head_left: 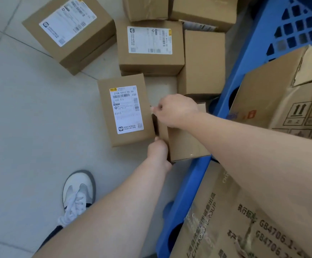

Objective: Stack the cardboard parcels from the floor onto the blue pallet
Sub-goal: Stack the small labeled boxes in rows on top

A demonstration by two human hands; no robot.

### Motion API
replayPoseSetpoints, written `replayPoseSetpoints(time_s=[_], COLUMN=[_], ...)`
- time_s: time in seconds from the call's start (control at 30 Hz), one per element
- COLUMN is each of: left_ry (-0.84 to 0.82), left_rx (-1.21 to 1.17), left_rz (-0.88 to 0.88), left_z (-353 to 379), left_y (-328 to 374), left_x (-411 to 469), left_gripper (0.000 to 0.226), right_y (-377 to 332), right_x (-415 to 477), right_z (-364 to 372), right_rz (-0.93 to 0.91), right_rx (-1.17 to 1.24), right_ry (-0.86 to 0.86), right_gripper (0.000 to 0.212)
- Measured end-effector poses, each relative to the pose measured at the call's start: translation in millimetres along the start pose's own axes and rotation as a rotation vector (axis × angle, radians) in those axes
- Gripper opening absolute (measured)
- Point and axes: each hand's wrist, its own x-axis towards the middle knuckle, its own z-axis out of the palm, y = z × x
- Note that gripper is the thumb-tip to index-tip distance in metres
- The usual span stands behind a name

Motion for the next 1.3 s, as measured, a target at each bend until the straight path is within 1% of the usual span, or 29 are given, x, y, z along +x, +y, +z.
replayPoseSetpoints(time_s=[0.03,0.2,0.27,0.43,0.5,0.53,0.6,0.63,0.7,0.77,0.83,0.93,0.97,1.1,1.2,1.3], left_ry=[-0.025,-0.036,-0.049,-0.050,-0.057,-0.059,-0.040,-0.032,-0.017,0.002,0.019,0.039,0.035,-0.001,-0.028,-0.047], left_rx=[-0.015,-0.009,0.002,0.078,0.112,0.117,0.133,0.145,0.157,0.185,0.245,0.346,0.375,0.526,0.614,0.649], left_rz=[-0.005,0.000,0.004,0.032,0.078,0.120,0.227,0.283,0.398,0.512,0.617,0.738,0.788,0.992,1.121,1.235], left_z=[3,19,27,46,51,53,55,56,57,55,56,58,59,66,73,84], left_y=[1,10,14,22,26,29,37,41,49,56,62,67,68,72,66,57], left_x=[-1,-21,-39,-92,-114,-125,-144,-153,-170,-184,-200,-218,-225,-244,-257,-275], left_gripper=[0.036,0.028,0.028,0.022,0.019,0.018,0.027,0.032,0.034,0.034,0.037,0.065,0.068,0.071,0.064,0.053], right_y=[3,16,20,30,32,33,35,36,41,46,50,55,56,63,70,79], right_x=[-3,-17,-25,-57,-71,-78,-92,-99,-113,-124,-136,-154,-161,-188,-209,-231], right_z=[0,-19,-36,-90,-110,-120,-140,-150,-168,-183,-193,-200,-201,-202,-200,-198], right_rz=[0.013,0.057,0.096,0.206,0.233,0.242,0.239,0.228,0.208,0.198,0.196,0.167,0.156,0.128,0.123,0.124], right_rx=[0.008,0.083,0.096,0.195,0.230,0.246,0.246,0.242,0.266,0.338,0.482,0.665,0.697,0.798,0.794,0.748], right_ry=[0.014,0.158,0.209,0.348,0.386,0.402,0.429,0.429,0.398,0.370,0.388,0.427,0.436,0.517,0.630,0.748], right_gripper=[0.041,0.033,0.029,0.029,0.028,0.028,0.031,0.035,0.041,0.041,0.039,0.038,0.039,0.044,0.045,0.043])
